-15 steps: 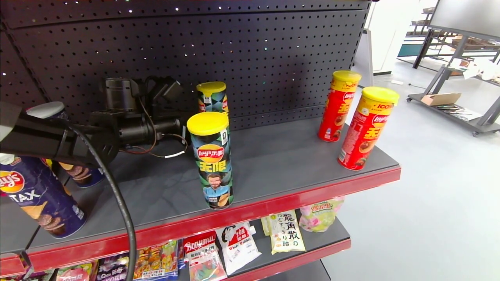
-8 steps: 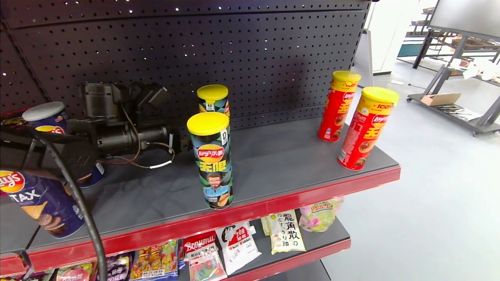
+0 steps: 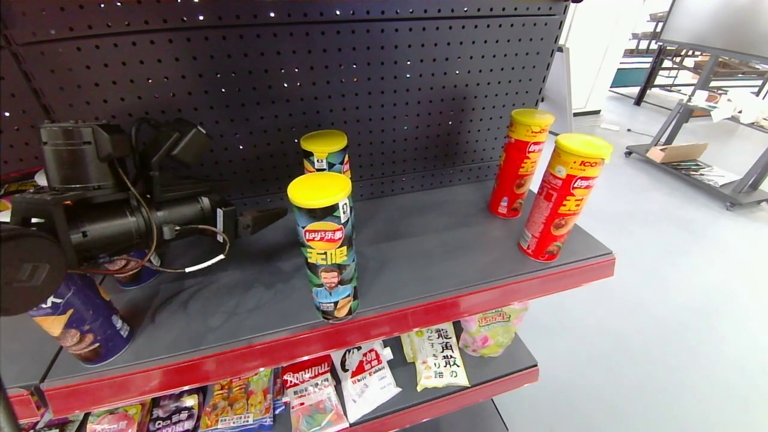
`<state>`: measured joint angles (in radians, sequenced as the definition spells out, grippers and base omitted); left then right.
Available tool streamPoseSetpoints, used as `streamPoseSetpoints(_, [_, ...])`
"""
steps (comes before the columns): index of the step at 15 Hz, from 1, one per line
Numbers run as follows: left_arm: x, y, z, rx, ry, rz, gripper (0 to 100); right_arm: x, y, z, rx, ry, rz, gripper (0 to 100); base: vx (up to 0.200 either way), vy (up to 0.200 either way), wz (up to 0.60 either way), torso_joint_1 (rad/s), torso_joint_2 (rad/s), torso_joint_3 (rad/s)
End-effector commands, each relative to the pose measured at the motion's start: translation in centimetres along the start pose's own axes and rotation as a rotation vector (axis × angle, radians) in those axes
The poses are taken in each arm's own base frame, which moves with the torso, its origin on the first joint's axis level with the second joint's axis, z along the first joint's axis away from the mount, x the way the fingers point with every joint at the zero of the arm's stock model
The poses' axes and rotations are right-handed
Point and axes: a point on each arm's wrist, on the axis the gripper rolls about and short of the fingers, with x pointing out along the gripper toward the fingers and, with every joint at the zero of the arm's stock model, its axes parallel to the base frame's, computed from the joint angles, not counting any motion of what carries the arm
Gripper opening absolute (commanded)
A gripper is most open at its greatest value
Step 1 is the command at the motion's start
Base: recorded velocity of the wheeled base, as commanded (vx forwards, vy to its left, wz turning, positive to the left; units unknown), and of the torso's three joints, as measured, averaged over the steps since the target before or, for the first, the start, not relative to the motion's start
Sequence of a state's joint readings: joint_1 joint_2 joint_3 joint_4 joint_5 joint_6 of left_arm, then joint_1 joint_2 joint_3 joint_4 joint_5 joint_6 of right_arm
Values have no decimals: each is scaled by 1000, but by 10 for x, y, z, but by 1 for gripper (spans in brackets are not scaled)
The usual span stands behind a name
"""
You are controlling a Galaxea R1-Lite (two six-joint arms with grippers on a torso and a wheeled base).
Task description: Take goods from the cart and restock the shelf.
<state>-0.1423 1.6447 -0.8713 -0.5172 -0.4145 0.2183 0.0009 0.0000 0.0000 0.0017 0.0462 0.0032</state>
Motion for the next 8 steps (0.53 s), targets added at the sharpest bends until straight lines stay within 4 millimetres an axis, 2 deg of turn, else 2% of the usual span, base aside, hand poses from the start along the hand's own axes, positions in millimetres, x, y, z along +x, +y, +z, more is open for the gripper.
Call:
streamPoseSetpoints(1, [-34, -12, 15, 30, -46, 109, 100, 0, 0, 0, 0, 1, 2, 100, 0, 0, 0, 0, 0, 0])
streamPoseSetpoints(3, [-58, -20, 21, 40, -69, 217, 100, 0, 0, 0, 1, 0, 1, 100, 0, 0, 0, 0, 0, 0])
streamPoseSetpoints(5, [-89, -32, 31, 23, -77, 407, 100, 0, 0, 0, 0, 1, 1, 100, 0, 0, 0, 0, 0, 0])
streamPoseSetpoints(7, [-118, -50, 37, -49, -77, 429, 100, 0, 0, 0, 0, 1, 2, 100, 0, 0, 0, 0, 0, 0])
streamPoseSetpoints(8, [-160, -67, 34, -124, -66, 407, 100, 0, 0, 0, 0, 1, 2, 100, 0, 0, 0, 0, 0, 0])
